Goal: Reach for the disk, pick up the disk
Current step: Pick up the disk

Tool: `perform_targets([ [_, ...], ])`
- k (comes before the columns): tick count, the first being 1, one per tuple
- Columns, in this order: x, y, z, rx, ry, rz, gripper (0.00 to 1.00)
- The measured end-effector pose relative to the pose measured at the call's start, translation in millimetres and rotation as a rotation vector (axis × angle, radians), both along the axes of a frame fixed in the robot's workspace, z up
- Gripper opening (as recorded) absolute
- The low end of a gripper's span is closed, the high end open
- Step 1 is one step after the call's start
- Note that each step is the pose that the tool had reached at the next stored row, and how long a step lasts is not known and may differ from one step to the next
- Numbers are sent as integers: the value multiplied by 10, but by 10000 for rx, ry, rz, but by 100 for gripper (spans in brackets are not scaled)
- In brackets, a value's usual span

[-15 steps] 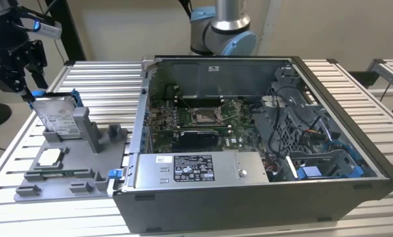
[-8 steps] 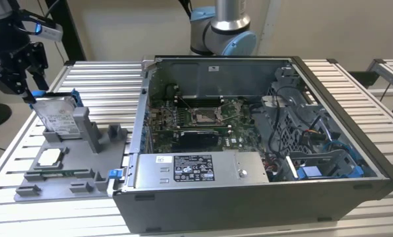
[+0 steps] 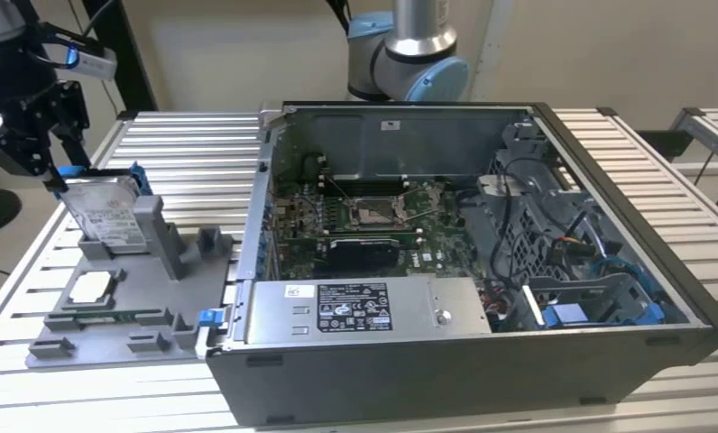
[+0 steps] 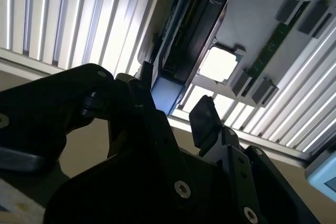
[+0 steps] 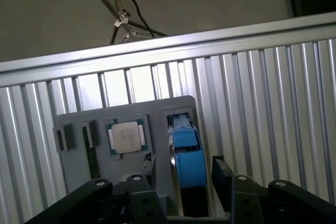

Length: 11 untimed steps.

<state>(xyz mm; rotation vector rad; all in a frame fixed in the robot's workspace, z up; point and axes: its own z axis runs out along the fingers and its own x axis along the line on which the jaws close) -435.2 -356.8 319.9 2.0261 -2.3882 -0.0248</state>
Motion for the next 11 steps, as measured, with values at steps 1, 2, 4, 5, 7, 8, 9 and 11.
perform_targets([
  [1, 0, 0, -5, -1, 1, 2, 100],
  [2, 0, 0, -11, 0, 1, 3, 100],
  [4, 0, 0, -21, 0, 1, 6, 100],
  [5, 0, 0, -25, 0, 1, 7, 100],
  [7, 0, 0, -29, -2, 3, 7, 100],
  [8, 0, 0, -40, 0, 1, 8, 100],
  [9, 0, 0, -63, 0, 1, 8, 100],
  [11, 0, 0, -67, -1, 1, 7, 100],
])
